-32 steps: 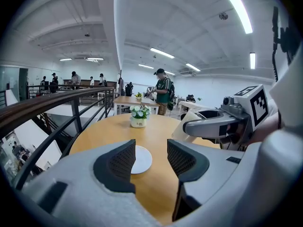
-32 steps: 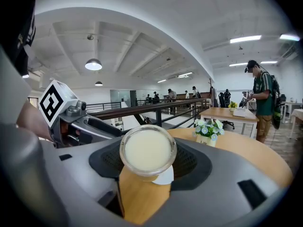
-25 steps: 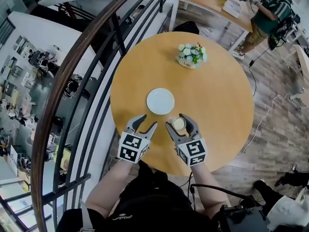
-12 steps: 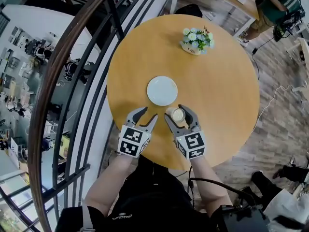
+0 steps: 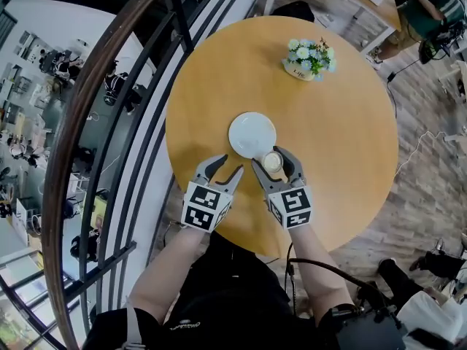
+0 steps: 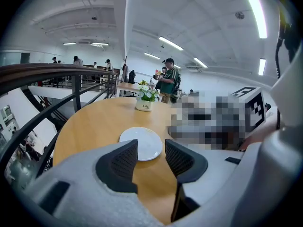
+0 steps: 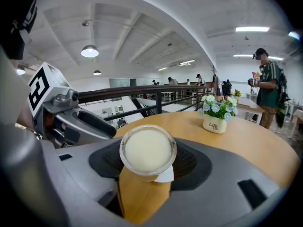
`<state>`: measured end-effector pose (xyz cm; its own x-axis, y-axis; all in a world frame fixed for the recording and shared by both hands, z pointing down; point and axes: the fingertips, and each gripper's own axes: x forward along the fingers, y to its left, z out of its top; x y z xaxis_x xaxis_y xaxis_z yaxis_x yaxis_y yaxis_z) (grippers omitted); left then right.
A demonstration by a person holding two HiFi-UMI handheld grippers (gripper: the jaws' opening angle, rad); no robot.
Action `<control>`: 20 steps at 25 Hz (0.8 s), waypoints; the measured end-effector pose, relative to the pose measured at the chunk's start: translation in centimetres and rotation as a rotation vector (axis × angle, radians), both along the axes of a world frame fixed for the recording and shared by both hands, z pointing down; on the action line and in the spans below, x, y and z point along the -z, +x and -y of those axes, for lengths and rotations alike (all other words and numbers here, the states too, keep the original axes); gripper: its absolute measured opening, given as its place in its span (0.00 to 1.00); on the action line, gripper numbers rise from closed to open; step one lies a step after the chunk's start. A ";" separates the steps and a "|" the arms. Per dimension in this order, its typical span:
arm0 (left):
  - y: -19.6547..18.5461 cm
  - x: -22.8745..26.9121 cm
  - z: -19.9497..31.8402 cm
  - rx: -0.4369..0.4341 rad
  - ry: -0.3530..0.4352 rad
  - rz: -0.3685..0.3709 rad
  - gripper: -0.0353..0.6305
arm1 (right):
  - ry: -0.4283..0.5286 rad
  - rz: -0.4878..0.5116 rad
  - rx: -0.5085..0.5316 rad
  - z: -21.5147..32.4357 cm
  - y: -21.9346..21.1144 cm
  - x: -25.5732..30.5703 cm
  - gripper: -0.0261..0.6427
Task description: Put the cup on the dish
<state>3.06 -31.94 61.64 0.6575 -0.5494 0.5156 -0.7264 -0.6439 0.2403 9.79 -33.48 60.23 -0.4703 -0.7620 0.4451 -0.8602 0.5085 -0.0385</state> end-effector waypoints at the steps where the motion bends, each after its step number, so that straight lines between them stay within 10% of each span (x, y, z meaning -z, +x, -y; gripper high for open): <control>1: 0.0 -0.1 0.0 0.001 -0.003 -0.001 0.33 | 0.000 -0.005 0.005 0.3 -0.1 -0.2 0.42; 20: 0.2 -1.4 0.4 0.003 -0.024 -0.012 0.33 | -0.025 -0.095 0.007 6.0 -0.8 -3.7 0.42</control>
